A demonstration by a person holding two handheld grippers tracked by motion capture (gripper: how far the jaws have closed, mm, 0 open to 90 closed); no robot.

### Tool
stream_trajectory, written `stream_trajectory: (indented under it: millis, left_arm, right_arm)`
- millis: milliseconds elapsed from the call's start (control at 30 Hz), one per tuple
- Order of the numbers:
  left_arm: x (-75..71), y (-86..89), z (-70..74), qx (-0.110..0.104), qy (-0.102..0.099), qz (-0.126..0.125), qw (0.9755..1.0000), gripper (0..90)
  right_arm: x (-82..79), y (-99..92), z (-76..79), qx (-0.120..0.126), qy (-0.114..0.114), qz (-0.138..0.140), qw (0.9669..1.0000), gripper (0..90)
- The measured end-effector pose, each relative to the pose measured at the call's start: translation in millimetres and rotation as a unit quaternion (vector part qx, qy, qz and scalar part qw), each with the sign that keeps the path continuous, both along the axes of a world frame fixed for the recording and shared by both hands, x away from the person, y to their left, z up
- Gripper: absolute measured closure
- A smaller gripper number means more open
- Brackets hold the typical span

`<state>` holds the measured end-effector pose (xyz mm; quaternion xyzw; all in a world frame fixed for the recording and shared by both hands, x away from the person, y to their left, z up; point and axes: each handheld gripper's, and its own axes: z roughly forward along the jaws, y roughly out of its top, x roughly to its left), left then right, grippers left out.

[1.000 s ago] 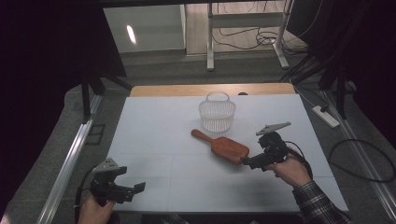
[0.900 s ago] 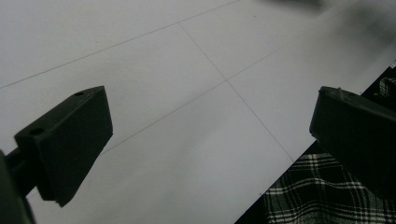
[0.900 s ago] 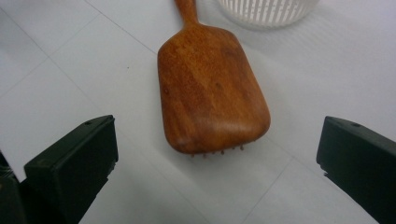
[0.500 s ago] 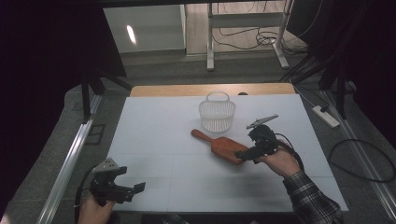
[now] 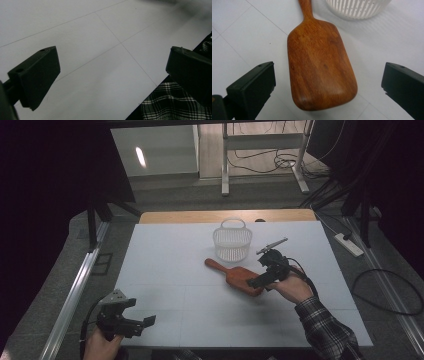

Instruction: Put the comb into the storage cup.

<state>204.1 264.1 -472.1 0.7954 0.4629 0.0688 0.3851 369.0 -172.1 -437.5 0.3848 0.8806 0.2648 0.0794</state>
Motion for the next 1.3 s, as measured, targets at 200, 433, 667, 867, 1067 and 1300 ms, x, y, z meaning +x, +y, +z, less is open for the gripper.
stream_trajectory:
  millis: [200,433,667,867,1067,1300]
  left_arm:
    - [0.0,0.2,-0.1,-0.001,0.000,-0.001,1.0000,0.2]
    - [0.0,0.2,-0.1,-0.001,0.000,-0.001,1.0000,0.2]
    - [0.1,0.3,-0.1,-0.002,0.000,-0.001,1.0000,0.2]
    - [0.3,0.4,-0.2,-0.002,0.001,-0.002,1.0000,0.2]
    - [0.5,0.5,-0.2,-0.003,0.002,-0.003,1.0000,0.2]
    - [0.8,0.7,-0.3,-0.003,0.002,-0.002,1.0000,0.2]
  right_arm:
    - [7.0,8.4,-2.0,-0.009,0.004,0.003,0.9999,0.0]
    - [15.4,17.9,-5.4,-0.015,0.013,0.002,0.9998,0.0]
    - [22.3,24.1,-7.7,-0.017,0.015,0.005,0.9997,0.0]
    - [28.2,31.2,-10.3,-0.019,0.018,0.010,0.9996,0.0]
    - [34.0,38.8,-14.5,-0.026,0.021,0.013,0.9994,0.0]
    - [40.9,47.5,-17.8,-0.030,0.025,0.017,0.9991,0.0]
